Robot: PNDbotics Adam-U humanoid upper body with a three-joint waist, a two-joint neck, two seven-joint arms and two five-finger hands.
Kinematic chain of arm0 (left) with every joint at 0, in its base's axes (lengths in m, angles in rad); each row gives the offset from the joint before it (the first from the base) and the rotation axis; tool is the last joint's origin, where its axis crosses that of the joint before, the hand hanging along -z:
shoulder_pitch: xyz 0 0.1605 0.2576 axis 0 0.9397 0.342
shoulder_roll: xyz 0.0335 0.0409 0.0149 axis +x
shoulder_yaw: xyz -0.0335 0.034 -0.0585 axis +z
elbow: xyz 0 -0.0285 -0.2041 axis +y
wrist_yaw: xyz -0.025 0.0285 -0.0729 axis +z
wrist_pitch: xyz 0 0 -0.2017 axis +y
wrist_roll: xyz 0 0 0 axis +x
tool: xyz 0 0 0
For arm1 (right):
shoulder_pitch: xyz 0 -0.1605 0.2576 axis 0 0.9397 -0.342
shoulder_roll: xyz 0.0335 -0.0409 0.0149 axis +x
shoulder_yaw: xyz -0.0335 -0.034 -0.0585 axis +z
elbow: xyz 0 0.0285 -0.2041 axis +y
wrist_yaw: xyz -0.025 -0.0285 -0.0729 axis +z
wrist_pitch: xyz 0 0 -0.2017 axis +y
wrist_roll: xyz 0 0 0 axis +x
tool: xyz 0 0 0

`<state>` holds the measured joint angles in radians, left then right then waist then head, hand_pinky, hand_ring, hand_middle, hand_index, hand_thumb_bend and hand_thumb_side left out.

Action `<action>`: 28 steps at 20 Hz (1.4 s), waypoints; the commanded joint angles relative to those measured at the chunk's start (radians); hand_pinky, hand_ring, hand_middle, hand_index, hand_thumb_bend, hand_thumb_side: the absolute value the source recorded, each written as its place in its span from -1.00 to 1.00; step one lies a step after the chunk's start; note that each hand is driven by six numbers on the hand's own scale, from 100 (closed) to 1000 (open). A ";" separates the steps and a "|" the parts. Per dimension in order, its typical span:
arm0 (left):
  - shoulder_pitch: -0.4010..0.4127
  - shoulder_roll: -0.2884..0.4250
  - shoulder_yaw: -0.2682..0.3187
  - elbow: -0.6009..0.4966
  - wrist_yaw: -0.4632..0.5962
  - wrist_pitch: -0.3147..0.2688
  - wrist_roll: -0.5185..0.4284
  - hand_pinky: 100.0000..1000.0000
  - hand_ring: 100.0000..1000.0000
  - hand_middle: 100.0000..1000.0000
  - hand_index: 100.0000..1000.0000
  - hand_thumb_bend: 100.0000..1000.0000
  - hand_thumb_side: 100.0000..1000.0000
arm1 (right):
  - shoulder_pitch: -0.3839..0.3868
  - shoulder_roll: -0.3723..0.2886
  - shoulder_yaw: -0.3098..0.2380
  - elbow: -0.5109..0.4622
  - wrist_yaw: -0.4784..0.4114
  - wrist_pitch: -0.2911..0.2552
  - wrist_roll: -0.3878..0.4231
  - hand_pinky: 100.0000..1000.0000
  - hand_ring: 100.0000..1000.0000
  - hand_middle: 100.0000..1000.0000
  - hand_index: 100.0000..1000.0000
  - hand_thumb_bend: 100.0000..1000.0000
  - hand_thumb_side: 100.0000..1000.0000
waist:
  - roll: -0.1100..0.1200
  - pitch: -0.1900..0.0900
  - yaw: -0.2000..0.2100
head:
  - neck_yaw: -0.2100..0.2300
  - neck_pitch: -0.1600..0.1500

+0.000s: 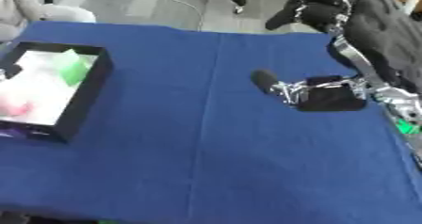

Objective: Pick up the objects with one hand, pass them to the other hand, and then place them into the box on the other side of the table.

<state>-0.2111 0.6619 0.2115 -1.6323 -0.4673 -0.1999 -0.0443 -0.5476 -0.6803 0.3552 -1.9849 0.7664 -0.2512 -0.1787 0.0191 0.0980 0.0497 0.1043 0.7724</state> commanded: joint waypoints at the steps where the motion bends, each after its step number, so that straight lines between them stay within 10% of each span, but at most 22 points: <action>1: -0.012 -0.027 -0.001 -0.094 0.108 -0.009 0.002 0.54 0.34 0.39 0.60 0.02 0.20 | 0.021 -0.078 -0.057 -0.015 -0.016 0.056 0.014 0.45 0.07 0.01 0.32 -0.34 -0.14 | -0.013 -0.021 -0.002 | -0.025 -0.002; 14: -0.053 -0.235 -0.097 -0.206 0.297 -0.007 -0.093 0.50 0.30 0.33 0.52 -0.06 0.24 | 0.182 -0.178 -0.233 0.073 -0.181 0.389 0.177 0.56 0.28 0.33 0.62 -0.05 -0.23 | -0.035 -0.013 0.000 | -0.177 -0.002; 28: -0.147 -0.354 -0.192 -0.229 0.361 -0.008 -0.186 0.50 0.29 0.32 0.50 -0.08 0.24 | 0.056 -0.175 -0.272 0.607 -0.305 0.426 0.167 0.63 0.45 0.52 0.73 0.08 -0.24 | -0.028 -0.010 -0.001 | -0.309 -0.002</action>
<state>-0.3400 0.3042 0.0238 -1.8395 -0.1136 -0.2070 -0.2227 -0.4719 -0.8185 0.0944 -1.4117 0.4686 0.1744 -0.0137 -0.0041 0.0986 0.0488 -0.1971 0.7725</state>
